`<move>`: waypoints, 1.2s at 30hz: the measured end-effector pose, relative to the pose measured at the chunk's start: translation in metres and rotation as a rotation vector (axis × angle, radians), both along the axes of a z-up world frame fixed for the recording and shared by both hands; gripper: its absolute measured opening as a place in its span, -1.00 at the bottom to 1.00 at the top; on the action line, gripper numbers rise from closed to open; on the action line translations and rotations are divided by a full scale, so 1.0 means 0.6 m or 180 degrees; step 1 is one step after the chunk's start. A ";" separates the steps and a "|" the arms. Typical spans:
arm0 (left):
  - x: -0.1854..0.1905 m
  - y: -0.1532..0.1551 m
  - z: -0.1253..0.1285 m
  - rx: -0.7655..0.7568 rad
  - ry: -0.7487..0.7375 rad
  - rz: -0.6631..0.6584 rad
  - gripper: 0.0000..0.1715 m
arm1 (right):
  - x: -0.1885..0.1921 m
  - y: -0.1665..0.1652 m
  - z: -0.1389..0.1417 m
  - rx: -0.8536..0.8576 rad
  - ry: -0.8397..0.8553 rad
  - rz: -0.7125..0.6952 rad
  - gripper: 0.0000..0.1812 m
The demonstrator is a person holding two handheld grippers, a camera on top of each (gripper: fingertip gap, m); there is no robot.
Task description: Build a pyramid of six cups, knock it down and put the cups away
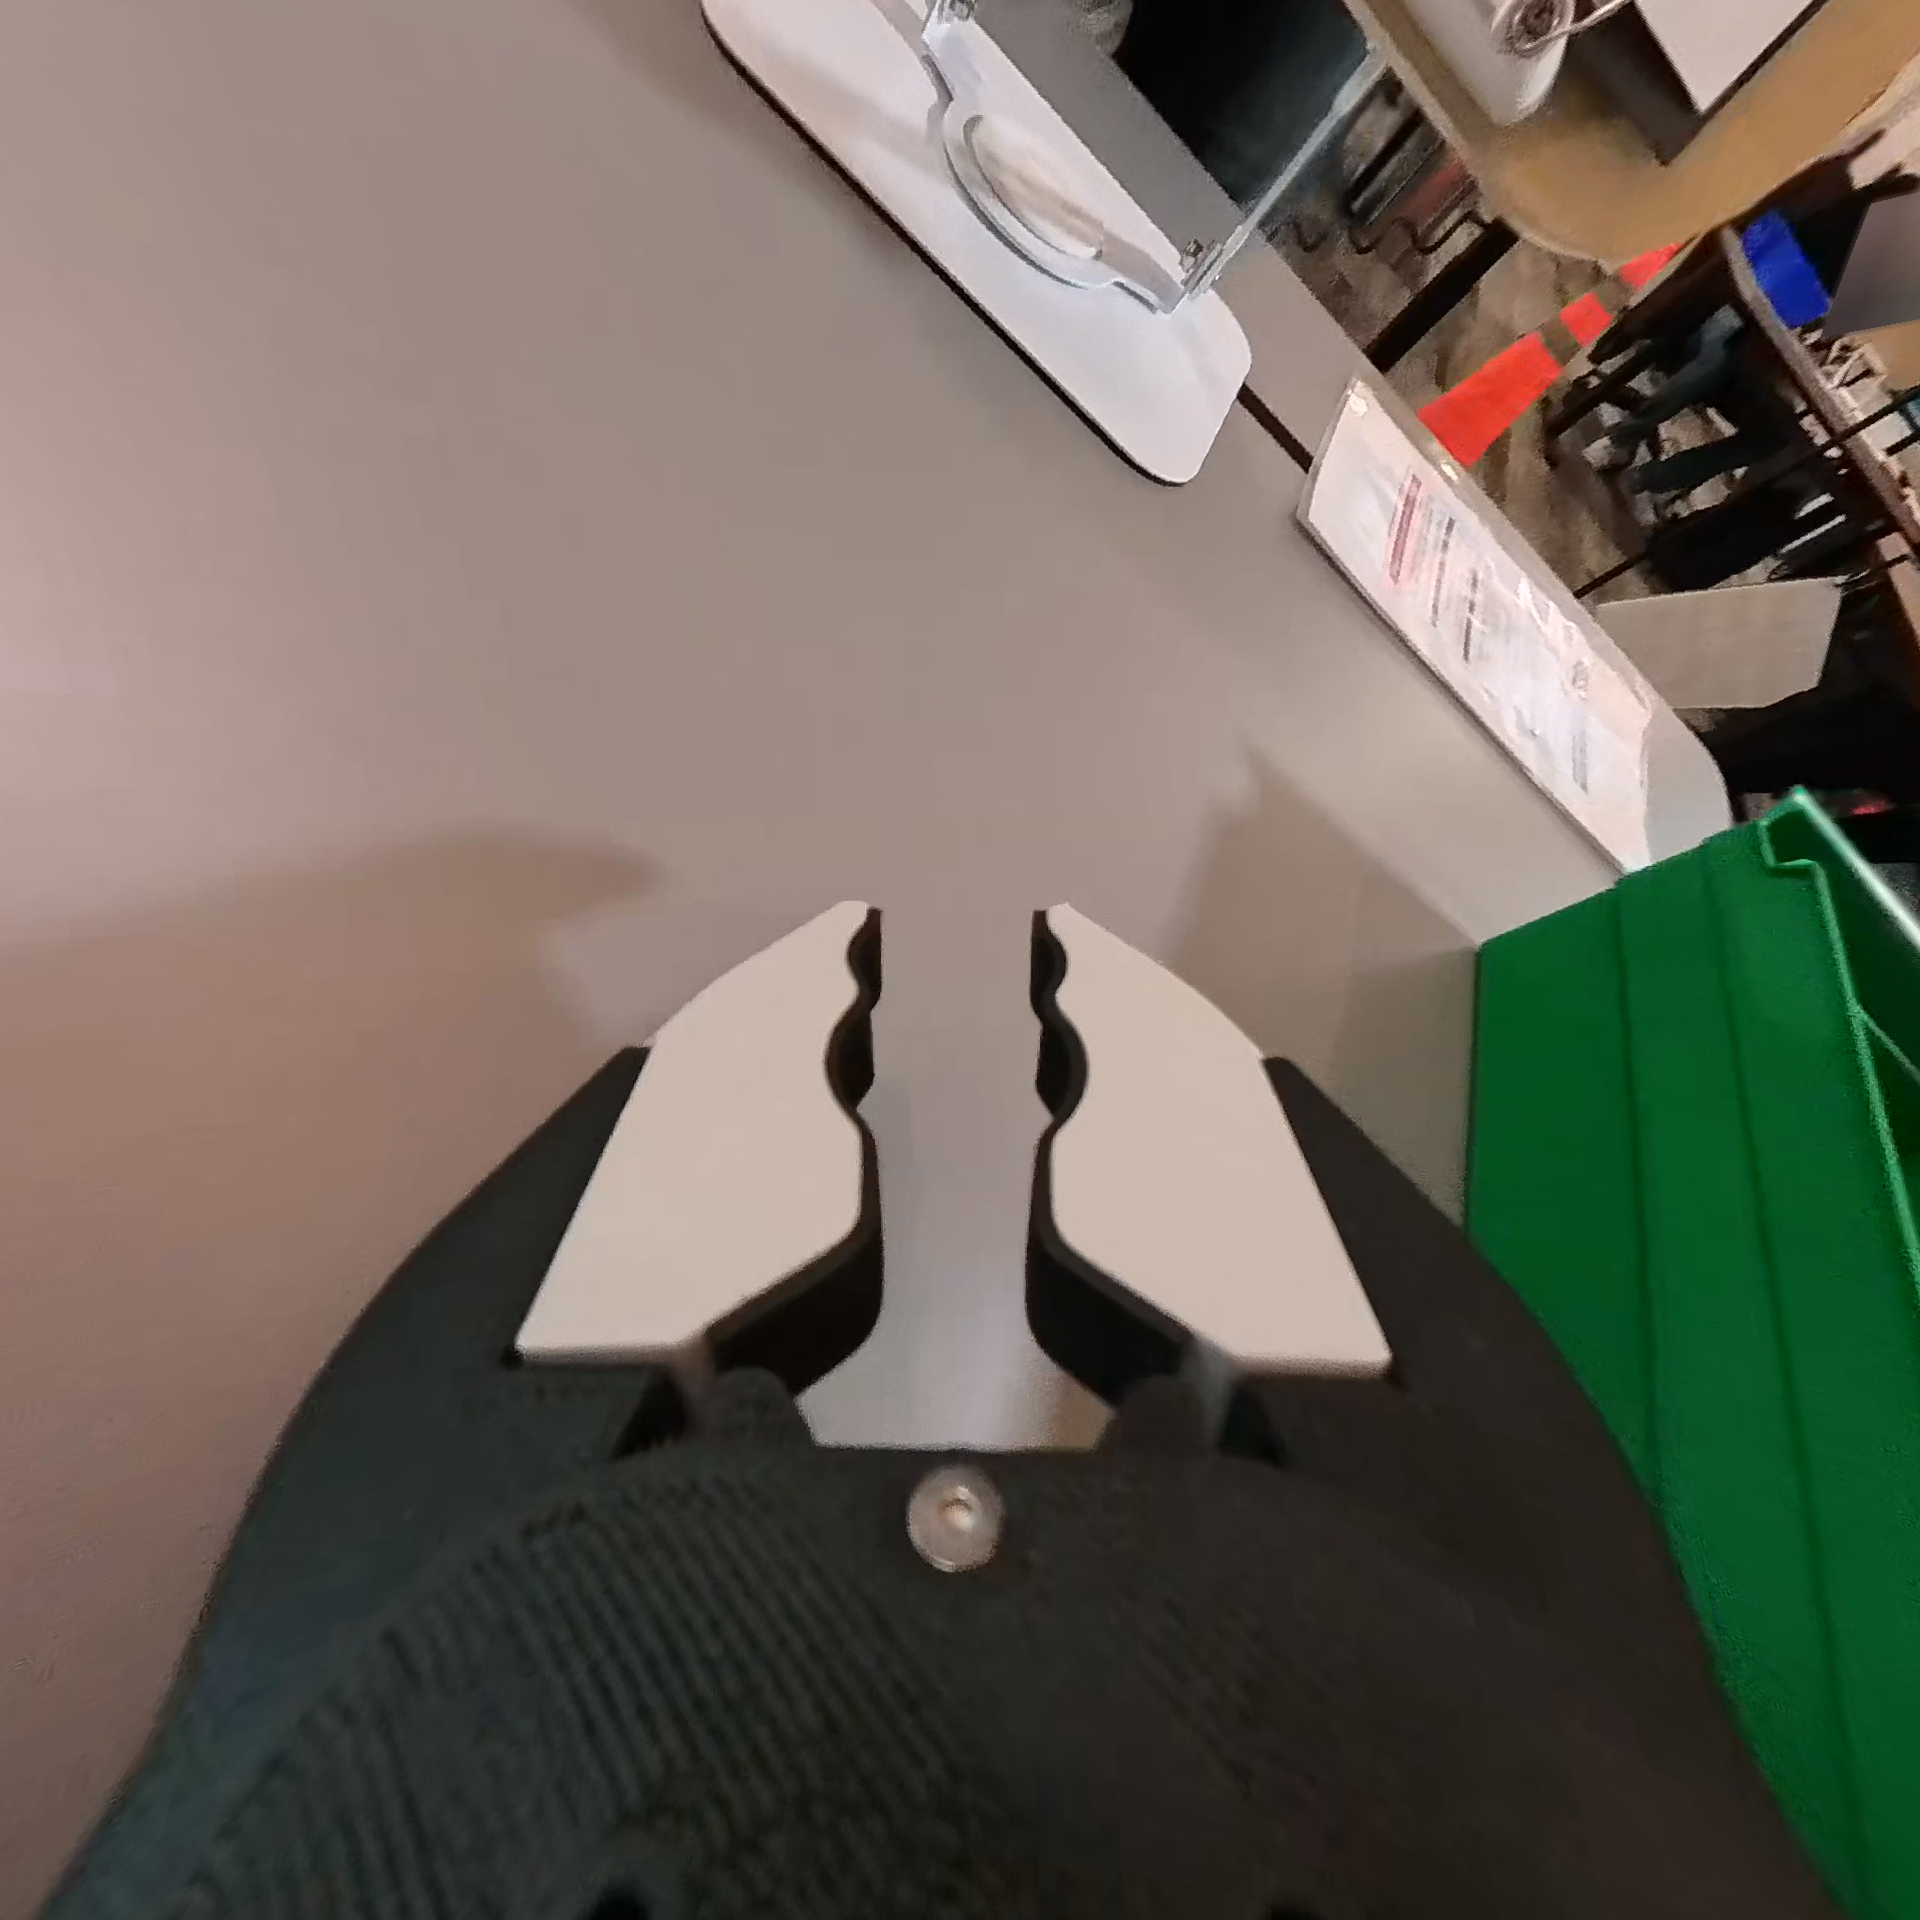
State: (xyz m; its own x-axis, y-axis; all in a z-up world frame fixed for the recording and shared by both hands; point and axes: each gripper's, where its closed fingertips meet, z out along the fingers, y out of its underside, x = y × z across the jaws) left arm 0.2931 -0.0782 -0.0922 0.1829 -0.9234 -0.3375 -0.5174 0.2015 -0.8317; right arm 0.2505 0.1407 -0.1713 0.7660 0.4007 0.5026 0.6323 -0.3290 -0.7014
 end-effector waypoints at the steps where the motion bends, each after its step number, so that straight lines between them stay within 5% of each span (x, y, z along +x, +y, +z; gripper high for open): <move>1: -0.004 0.007 0.005 -0.0034 -0.0049 0.0050 -0.99 | 0.001 0.001 -0.001 -0.0039 0.0080 -0.0003 -0.68; 10: -0.108 0.146 0.054 -0.0298 -0.0739 0.1090 -0.99 | 0.005 0.004 -0.004 -0.0305 0.0634 -0.0010 -0.61; 21: -0.318 0.337 -0.096 -0.0770 -0.0524 0.2520 -0.81 | 0.015 -0.015 -0.011 -0.0349 0.0700 -0.0031 -0.57; 36: -0.325 0.393 -0.115 -0.0990 -0.0606 0.2718 -0.43 | 0.044 -0.040 -0.011 -0.0332 0.0872 -0.0155 -0.48</move>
State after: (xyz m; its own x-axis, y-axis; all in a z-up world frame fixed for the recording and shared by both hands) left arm 0.0983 0.1577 -0.1610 0.8694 -0.4940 0.0082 -0.2369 -0.4314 -0.8705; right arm 0.2768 0.1169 -0.1778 0.8870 0.3989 0.2325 0.4058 -0.4336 -0.8046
